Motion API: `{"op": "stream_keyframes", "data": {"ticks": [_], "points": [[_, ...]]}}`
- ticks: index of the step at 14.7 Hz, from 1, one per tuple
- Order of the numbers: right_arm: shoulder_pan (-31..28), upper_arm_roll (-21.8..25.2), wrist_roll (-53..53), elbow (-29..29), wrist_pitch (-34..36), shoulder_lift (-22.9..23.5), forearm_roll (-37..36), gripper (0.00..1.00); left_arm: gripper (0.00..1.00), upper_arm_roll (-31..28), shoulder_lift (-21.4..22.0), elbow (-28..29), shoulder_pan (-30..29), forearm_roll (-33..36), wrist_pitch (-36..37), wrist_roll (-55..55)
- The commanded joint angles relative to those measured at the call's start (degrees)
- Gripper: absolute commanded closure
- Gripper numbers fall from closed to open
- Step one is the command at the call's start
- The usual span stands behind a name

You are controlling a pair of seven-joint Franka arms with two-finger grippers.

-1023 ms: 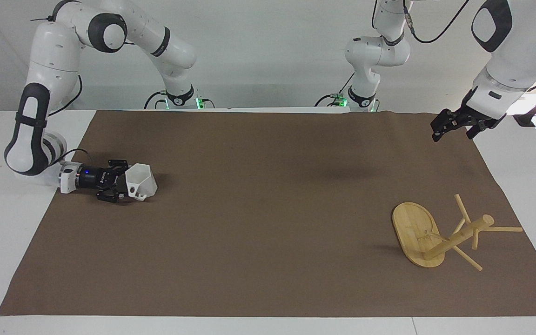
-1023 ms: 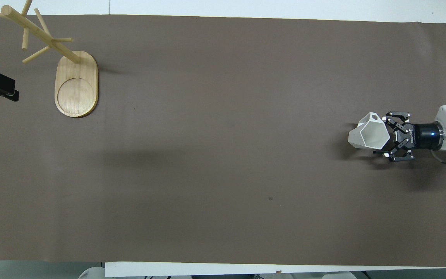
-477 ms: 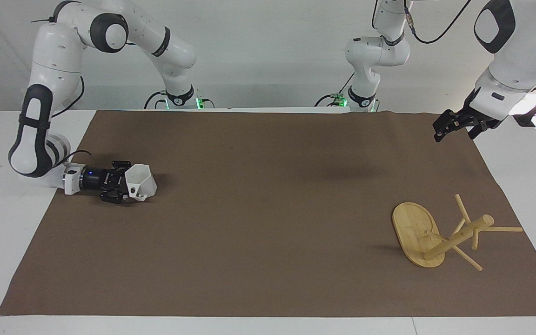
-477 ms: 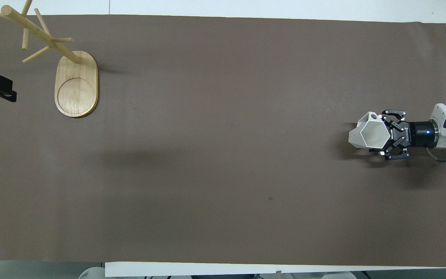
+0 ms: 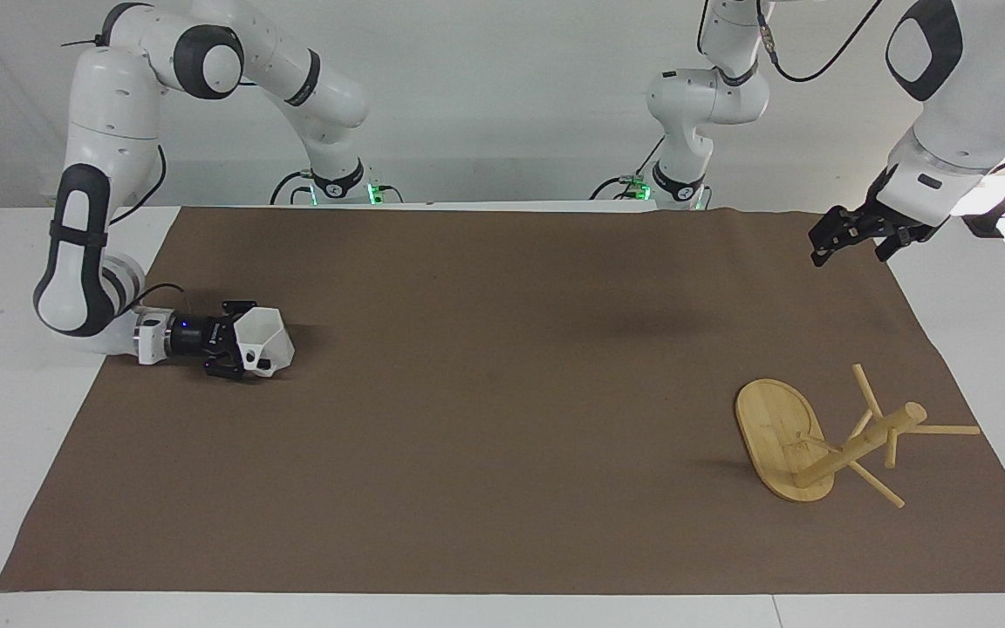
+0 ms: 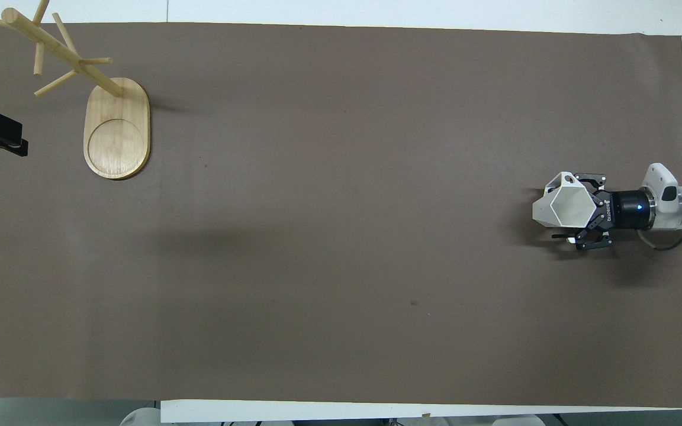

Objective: Hang cup on rack
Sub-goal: 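Lift the cup with the right gripper while the left gripper moves inward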

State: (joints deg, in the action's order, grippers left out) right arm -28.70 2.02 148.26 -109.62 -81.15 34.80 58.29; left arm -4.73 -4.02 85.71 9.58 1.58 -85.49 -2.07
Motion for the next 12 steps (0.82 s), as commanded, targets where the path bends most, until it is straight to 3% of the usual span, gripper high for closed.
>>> {"op": "stream_keyframes", "data": {"ticks": [1,3,4,6,8,10,12], "points": [[0.49,0.09,1.07,-2.62,-1.03,-2.11,1.3,0.0,0.0,0.07,1.11,1.12,0.26,0.97,0.41,0.04],[0.84,0.01,0.8,-2.27,-0.86,-2.11,1.21,0.06,0.0,0.15,1.11,1.38,0.35,0.79,-0.37,-0.83],[0.93,0.01,0.45,-2.09,-0.77,-2.11,1.21,0.2,0.0,0.42,1.2,2.0,0.35,0.7,-1.77,-3.79],[1.8,-0.26,0.19,-1.74,-0.59,-2.19,1.3,0.61,0.0,0.51,1.64,3.14,3.05,0.7,-4.67,-8.99],[3.03,-0.78,-2.87,-1.3,-0.59,-4.29,1.3,0.79,0.0,0.59,1.64,3.76,5.25,0.7,-6.96,-13.89],[6.8,-1.58,-9.97,-1.12,-0.68,-8.41,1.39,0.8,0.0,0.77,1.38,3.67,10.17,0.35,-10.29,-22.07],[12.07,-1.93,-17.19,-1.03,-1.38,-11.24,6.98,0.8,0.01,0.68,0.5,3.59,14.74,-3.58,-11.88,-29.97]]}}
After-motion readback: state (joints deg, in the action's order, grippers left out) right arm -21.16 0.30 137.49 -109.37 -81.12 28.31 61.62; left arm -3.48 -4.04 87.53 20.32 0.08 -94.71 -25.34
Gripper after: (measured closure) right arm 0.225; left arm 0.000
